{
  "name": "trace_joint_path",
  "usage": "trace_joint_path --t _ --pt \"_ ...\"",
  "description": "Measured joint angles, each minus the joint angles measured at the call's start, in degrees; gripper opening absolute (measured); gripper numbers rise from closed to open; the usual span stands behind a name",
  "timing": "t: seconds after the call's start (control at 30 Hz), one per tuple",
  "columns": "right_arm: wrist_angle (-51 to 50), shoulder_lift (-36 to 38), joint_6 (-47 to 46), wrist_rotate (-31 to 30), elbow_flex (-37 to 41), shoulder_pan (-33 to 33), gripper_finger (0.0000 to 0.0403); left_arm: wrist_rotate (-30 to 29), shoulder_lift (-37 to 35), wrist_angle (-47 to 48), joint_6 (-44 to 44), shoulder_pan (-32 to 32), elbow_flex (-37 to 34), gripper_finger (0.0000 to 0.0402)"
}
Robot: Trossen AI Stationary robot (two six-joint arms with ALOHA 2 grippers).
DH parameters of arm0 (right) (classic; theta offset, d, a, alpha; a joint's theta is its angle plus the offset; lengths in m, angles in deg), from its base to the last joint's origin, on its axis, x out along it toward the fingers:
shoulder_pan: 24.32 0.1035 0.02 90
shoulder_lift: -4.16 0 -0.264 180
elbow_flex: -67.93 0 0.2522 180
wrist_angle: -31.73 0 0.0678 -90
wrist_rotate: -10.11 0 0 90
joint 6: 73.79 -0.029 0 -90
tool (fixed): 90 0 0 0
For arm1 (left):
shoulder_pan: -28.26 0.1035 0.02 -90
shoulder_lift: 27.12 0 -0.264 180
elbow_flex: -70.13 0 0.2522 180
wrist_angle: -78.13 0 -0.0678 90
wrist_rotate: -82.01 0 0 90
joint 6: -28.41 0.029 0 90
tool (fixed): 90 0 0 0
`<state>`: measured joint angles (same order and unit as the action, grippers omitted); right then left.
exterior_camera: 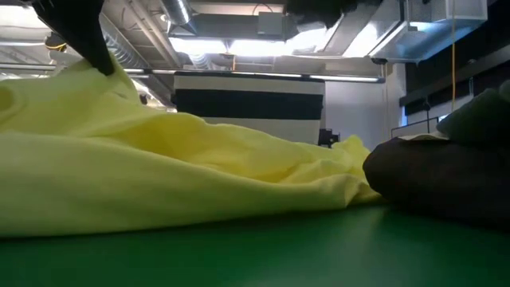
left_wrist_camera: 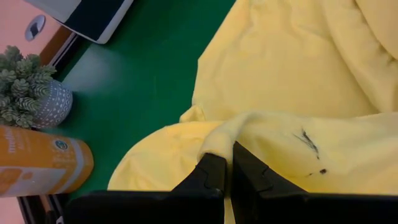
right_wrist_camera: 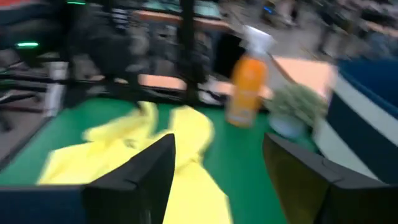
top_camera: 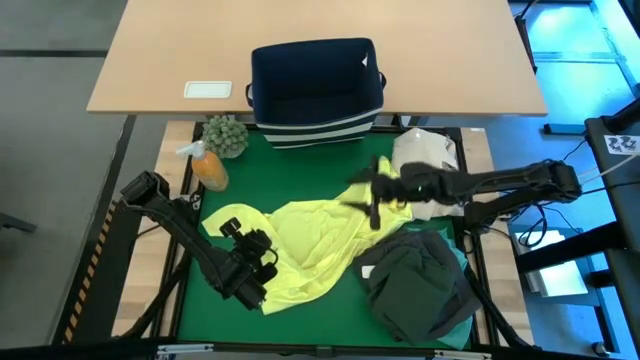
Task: Fold laundry
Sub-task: Fold the yellow shirt on the table
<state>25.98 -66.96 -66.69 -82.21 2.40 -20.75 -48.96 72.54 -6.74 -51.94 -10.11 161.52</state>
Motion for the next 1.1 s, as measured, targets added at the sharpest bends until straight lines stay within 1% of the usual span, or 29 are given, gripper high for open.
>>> trace_joint_path --t 0.1,0.17,0.27,0.33,0.57,0.8,1.1 --pt "4.16 -3.51 3.58 -0.66 0.02 3.58 0.0225 0.0 0.0 -0.02 0.0 0.01 0.0 0.0" --pt "6.14 -5.83 4.92 -2.76 0.02 5.27 0.022 0.0 0.0 -0.03 -0.02 0.0 0.0 0.0" --pt "7.45 -8.94 5.4 -5.71 0.02 6.77 0.0216 0.0 0.0 -0.35 -0.02 0.0 0.0 0.0" --pt "8.14 -10.86 5.36 -6.07 0.02 7.02 0.0216 -0.02 0.0 -0.75 -0.02 0.0 0.0 0.0" --pt "10.95 -14.7 4.89 -5.02 0.04 7.06 0.0215 -0.04 0.0 -1.11 -0.02 0.0 0.0 0.0" --pt "14.97 -16.71 5.0 -2.17 0.04 8.17 0.0215 -0.09 0.0 -1.12 1.49 0.06 0.0 0.0" --pt "17.69 -23.65 12.69 -2.05 0.07 11.59 0.0218 -0.37 0.0 -1.11 2.99 1.47 0.0 0.0"
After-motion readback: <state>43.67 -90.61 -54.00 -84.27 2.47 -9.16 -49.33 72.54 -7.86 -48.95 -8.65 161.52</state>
